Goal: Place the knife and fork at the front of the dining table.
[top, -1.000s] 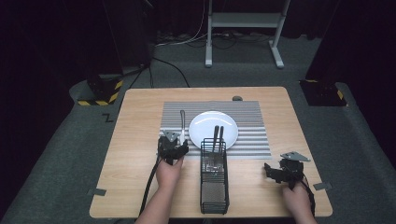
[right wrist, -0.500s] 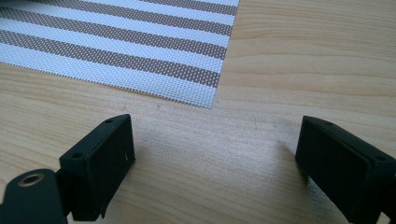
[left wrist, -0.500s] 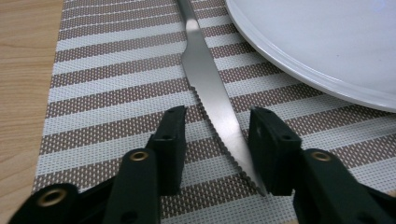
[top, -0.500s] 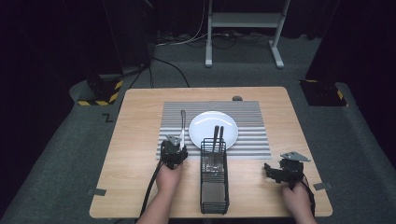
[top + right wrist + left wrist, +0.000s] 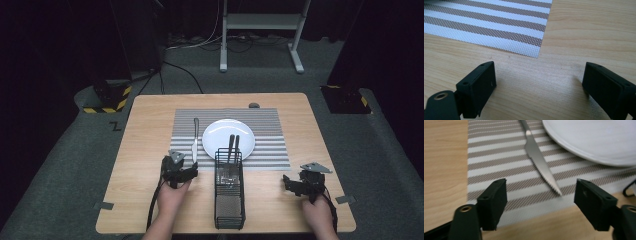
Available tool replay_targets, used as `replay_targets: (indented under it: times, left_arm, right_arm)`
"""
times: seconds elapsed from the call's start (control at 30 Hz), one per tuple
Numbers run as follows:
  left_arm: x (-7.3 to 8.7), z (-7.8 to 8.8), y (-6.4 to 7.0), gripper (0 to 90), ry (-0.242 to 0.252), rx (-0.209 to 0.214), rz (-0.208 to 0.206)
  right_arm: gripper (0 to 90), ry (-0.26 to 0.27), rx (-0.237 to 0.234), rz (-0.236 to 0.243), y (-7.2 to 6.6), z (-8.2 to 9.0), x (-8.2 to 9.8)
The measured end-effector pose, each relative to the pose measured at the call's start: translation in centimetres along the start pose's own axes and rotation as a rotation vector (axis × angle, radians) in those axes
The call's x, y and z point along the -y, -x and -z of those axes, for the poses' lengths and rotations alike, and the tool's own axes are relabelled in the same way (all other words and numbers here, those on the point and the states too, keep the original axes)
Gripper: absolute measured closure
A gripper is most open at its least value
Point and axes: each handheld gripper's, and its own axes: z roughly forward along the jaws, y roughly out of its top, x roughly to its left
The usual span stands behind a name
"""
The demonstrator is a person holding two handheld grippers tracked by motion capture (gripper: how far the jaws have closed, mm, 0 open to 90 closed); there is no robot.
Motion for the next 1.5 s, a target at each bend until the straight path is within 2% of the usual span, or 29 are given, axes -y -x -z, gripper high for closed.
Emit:
replay_targets:
  times: [0.1,0.13,0.2,0.23,0.3,0.4,0.43,0.53,0.57,0.77,0.9,1.1,1.2,1.5]
  left_arm:
    - [1.1,1.2,-1.0,17.8,-0.018,-0.005,-0.019]
    - [1.5,1.5,-1.4,15.5,-0.044,-0.008,-0.038]
    - [2.4,2.1,-2.3,14.8,-0.085,-0.003,-0.031]
    - [2.7,2.3,-2.5,14.7,-0.09,-0.003,-0.025]
    - [3.4,2.7,-3.0,14.7,-0.096,-0.031,-0.033]
    - [4.3,3.1,-3.8,14.9,-0.122,-0.059,-0.036]
    - [4.6,3.3,-4.0,14.0,-0.107,-0.052,-0.021]
    - [5.0,3.3,-4.0,14.1,-0.081,-0.057,-0.023]
    - [5.2,3.2,-4.0,12.5,-0.06,-0.057,-0.026]
    - [5.3,3.2,-4.1,10.9,-0.056,-0.045,-0.027]
    - [5.2,3.2,-4.1,10.9,-0.058,-0.044,-0.031]
    - [5.3,3.3,-4.0,11.2,-0.058,-0.051,-0.03]
    - [5.3,3.3,-4.0,11.3,-0.058,-0.051,-0.03]
    - [5.3,3.3,-4.0,11.3,-0.057,-0.05,-0.029]
  right_arm:
    - [11.9,0.001,-0.011,0.003,0.0,0.0,0.0]
    - [12.5,0.003,-0.003,0.007,0.0,0.0,0.0]
    - [13.5,0.005,-0.005,0.013,-0.2,0.1,0.1]
    - [14.5,0.012,0.001,0.012,-0.2,0.2,0.1]
    - [14.8,0.025,0.002,0.017,-0.3,0.4,0.2]
    - [14.9,0.061,-0.012,0.016,-0.3,1.0,0.2]
    - [14.9,0.075,-0.019,0.01,-0.3,1.2,0.2]
    - [15.7,0.163,-0.035,0.01,-0.7,2.5,-0.4]
    - [15.7,0.186,-0.039,0.013,-0.9,2.9,-0.6]
    - [15.7,0.322,-0.091,0.038,-2.6,5.1,-1.6]
    - [15.7,0.39,-0.134,0.05,-3.9,6.3,-2.5]
    - [16.2,0.454,-0.152,0.084,-6.1,7.5,-4.6]
    - [17.8,0.479,-0.164,0.083,-7.3,7.8,-5.7]
    - [27.8,0.548,-0.214,0.081,-10.4,7.5,-7.5]
